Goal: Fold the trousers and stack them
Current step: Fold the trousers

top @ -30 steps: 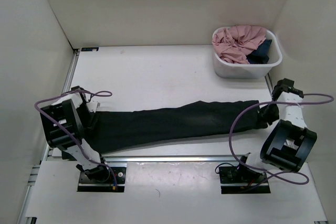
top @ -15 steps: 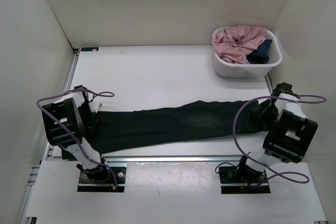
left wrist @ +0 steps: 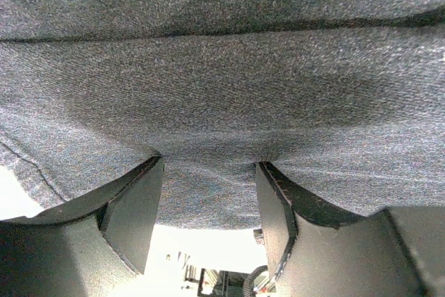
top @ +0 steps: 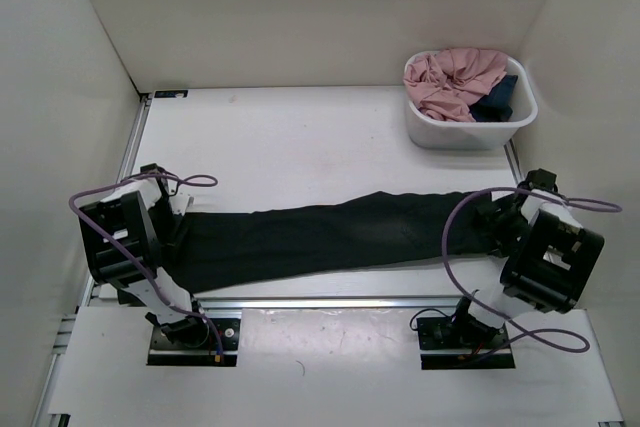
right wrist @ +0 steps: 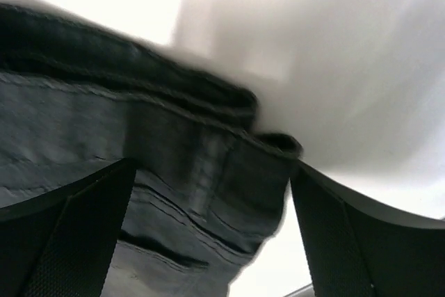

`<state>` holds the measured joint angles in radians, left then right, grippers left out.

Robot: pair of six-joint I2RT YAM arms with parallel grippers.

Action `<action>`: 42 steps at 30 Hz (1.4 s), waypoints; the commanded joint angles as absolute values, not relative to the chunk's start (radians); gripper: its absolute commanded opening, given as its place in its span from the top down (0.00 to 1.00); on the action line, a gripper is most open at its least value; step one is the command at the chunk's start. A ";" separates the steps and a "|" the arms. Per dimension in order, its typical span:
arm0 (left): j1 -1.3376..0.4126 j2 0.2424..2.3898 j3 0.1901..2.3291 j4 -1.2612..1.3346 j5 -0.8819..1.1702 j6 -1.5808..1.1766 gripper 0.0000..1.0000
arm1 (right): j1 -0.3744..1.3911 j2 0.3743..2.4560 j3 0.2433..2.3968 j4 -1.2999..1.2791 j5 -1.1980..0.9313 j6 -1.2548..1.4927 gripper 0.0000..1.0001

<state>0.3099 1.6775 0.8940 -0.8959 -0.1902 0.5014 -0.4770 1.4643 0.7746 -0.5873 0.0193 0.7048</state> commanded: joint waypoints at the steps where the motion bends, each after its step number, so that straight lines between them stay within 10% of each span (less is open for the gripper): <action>1: 0.337 1.767 0.819 -0.546 -0.287 0.502 0.34 | -0.462 1.568 0.819 -0.506 0.057 0.756 0.08; 4: 0.337 1.758 0.854 -0.587 -0.287 0.492 0.33 | -0.451 1.641 0.839 -0.474 0.043 0.767 0.34; 6: 0.337 1.758 0.900 -0.610 -0.275 0.492 0.31 | -0.451 1.669 0.853 -0.474 0.034 0.767 0.78; 9: 0.337 1.758 0.963 -0.636 -0.223 0.492 0.31 | -0.469 1.657 0.816 -0.428 0.046 0.779 1.00; 22: 0.210 1.917 1.503 -0.859 0.032 0.436 0.25 | -0.522 1.328 1.000 -0.583 0.367 0.581 1.00; 33: 0.282 1.910 1.490 -0.907 0.002 0.417 0.20 | -0.393 1.287 1.051 -0.604 0.399 0.439 1.00; 42: 0.195 2.017 1.367 -0.828 -0.009 0.368 0.21 | 0.401 1.443 1.383 -0.846 0.799 0.596 1.00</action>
<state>0.2100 1.9907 1.3933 -0.8635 0.0170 0.4015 0.2176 1.3987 1.3006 -0.6956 0.6338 0.4652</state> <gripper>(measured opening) 0.797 0.243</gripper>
